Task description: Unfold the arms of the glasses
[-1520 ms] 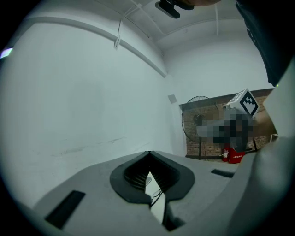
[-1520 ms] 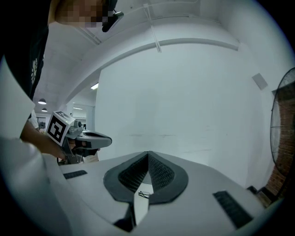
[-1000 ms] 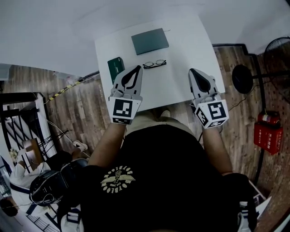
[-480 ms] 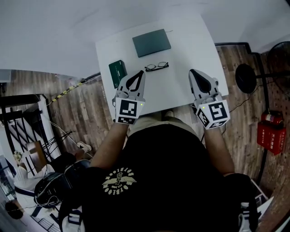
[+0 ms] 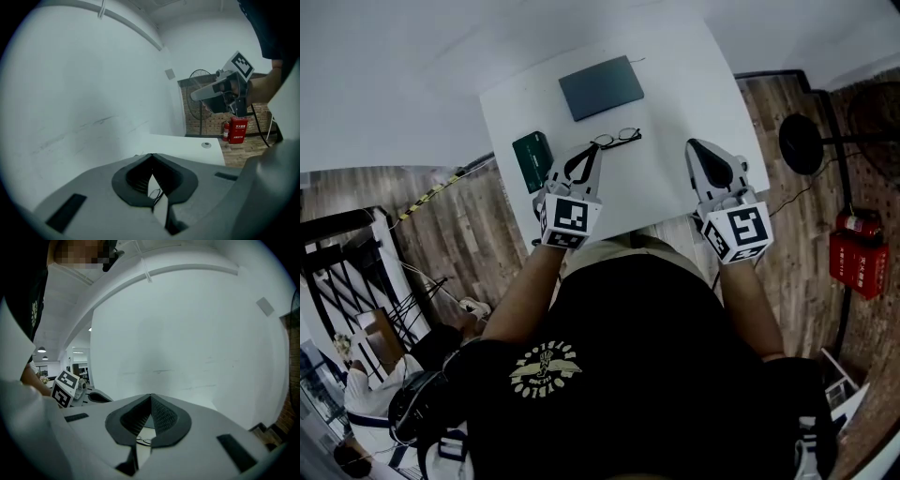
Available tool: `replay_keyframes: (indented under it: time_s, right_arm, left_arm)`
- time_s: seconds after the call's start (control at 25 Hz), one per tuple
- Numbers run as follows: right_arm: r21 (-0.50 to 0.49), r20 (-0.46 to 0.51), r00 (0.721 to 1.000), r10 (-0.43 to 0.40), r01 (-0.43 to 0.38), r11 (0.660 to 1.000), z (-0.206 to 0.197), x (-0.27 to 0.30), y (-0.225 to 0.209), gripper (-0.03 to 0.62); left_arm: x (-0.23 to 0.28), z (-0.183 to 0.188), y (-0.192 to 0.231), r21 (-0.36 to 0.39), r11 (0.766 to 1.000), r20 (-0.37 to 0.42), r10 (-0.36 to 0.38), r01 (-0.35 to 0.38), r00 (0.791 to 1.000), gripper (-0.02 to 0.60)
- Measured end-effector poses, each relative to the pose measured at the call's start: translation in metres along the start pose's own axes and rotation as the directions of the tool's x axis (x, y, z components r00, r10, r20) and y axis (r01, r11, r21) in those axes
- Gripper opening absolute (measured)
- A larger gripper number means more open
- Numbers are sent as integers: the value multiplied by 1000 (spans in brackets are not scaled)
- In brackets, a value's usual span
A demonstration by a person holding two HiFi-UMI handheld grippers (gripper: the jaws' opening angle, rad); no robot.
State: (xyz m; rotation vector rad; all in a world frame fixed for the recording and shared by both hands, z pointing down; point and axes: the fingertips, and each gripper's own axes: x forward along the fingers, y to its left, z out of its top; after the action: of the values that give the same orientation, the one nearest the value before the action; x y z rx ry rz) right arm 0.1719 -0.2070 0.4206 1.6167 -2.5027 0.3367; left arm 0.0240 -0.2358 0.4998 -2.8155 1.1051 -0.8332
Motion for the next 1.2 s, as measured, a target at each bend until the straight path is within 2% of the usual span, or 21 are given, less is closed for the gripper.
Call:
replay_keyframes:
  time_s: [0.36, 0.56, 0.84, 1.2]
  right_arm:
    - [19, -45, 998, -54, 55, 998, -16, 9, -17, 0]
    - [27, -76, 996, -56, 58, 998, -27, 13, -13, 0]
    - [28, -125, 991, -37, 41, 999, -48, 19, 0, 0]
    - [44, -166, 984, -56, 64, 997, -67, 12, -6, 0]
  left_arm:
    - [45, -36, -2, 44, 997, -92, -61, 65, 994, 6]
    - [64, -60, -4, 82, 992, -145, -86, 98, 986, 6]
    - [92, -96, -11, 112, 983, -257, -112, 145, 960, 6]
    - [121, -128, -25, 234, 951, -365, -105, 200, 925, 6]
